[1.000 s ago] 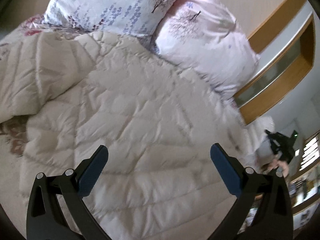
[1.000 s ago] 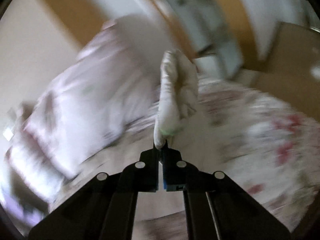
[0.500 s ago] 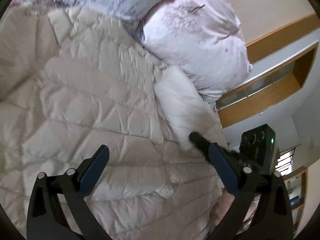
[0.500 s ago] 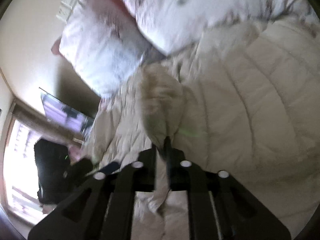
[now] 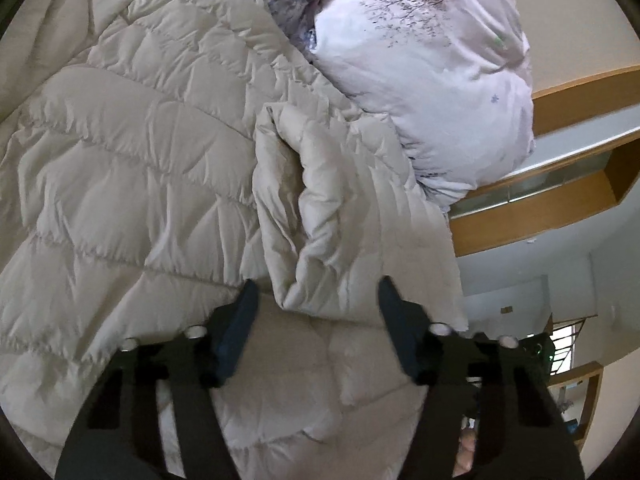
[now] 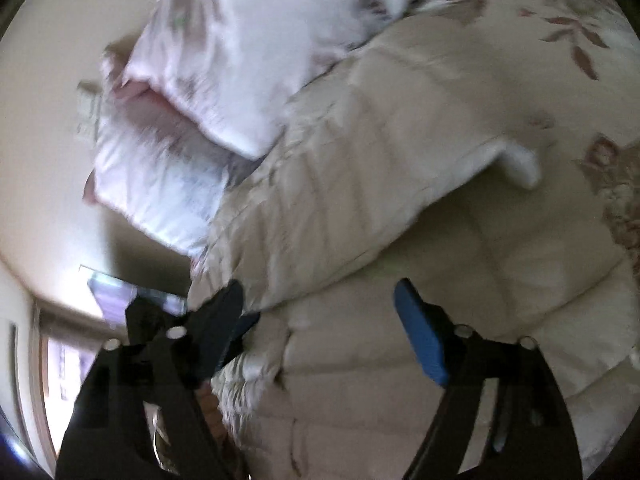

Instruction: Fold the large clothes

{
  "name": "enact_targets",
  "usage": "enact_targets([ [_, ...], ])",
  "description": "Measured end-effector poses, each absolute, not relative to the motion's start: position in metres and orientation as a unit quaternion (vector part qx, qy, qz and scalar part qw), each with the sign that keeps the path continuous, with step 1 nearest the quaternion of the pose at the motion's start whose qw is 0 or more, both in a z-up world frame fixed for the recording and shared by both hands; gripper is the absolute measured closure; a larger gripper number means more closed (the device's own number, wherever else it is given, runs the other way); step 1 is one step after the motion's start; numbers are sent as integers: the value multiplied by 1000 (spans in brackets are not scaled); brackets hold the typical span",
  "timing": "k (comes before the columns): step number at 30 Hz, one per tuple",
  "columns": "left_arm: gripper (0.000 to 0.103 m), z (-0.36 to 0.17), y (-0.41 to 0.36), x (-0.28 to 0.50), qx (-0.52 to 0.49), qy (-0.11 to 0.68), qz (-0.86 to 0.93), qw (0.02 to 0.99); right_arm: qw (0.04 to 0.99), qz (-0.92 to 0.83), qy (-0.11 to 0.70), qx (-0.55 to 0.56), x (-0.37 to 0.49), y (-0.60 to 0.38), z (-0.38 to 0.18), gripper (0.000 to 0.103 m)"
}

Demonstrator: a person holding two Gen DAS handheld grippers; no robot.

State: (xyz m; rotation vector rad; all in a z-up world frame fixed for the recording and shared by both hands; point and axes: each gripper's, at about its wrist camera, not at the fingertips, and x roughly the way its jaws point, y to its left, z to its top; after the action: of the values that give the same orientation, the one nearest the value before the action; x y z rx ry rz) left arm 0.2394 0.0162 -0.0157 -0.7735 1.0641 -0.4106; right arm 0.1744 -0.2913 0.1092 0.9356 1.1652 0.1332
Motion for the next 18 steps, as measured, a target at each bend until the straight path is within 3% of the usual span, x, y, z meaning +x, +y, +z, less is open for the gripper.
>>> enact_targets([
  [2, 70, -19, 16, 243, -358, 492, -187, 772, 734, 38, 516, 440, 179, -304, 105, 40],
  [5, 87, -22, 16, 249, -355, 492, -183, 774, 751, -9, 494, 437, 185, -321, 104, 52],
  [8, 93, -16, 18, 252, -343, 478, -181, 788, 764, -31, 482, 428, 197, -327, 103, 86],
  [9, 94, -12, 20, 251, -341, 472, -181, 792, 767, -32, 482, 422, 199, -327, 104, 91],
  [18, 94, 2, 70, 237, -327, 439, -129, 827, 780, 44, 516, 351, 208, -270, 104, 94],
])
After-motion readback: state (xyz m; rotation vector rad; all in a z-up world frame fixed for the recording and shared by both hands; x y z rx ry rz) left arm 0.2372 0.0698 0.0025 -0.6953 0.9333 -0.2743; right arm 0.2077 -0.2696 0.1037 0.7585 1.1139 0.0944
